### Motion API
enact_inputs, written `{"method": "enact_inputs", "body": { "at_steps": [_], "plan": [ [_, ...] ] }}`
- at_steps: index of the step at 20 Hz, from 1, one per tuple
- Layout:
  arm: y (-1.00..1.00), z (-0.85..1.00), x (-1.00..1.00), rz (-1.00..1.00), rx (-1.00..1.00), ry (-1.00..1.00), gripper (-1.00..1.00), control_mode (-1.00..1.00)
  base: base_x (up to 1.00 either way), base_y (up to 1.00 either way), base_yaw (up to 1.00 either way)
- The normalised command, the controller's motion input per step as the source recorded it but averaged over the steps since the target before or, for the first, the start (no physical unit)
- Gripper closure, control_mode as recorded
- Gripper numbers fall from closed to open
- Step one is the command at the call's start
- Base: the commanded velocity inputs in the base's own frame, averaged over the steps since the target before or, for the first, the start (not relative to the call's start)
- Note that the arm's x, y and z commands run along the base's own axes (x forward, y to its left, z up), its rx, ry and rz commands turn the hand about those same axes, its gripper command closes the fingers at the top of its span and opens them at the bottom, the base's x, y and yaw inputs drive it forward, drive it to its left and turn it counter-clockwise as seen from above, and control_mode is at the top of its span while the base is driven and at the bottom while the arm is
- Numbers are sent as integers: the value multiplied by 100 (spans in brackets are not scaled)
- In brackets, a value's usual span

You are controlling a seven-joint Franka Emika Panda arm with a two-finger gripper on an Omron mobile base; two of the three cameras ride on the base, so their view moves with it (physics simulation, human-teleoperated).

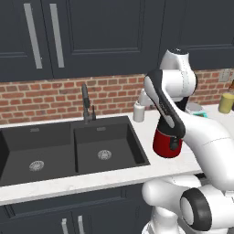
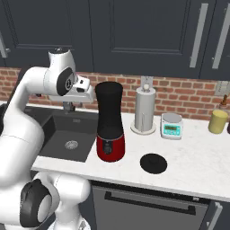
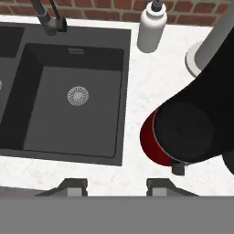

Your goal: Close the lid blender by securely placing the lid on top.

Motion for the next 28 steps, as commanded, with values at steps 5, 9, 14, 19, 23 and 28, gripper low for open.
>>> {"method": "enact_inputs", "body": {
  "at_steps": [5,9,14,19,23,28],
  "plan": [
    [-8,-1,-68,0,0,-3,-100,-100,0,0,0],
    [-52,-11,-100,-7,0,-5,-100,-100,0,0,0],
    [-99,-17,-100,-24,7,1,-100,-100,0,0,0],
    [-100,-15,-63,-32,15,12,-100,-100,0,0,0],
    [-100,-10,-22,-30,17,19,-100,-100,0,0,0],
    [-100,-13,-1,-19,16,23,-100,-100,0,0,0]
  ]
}}
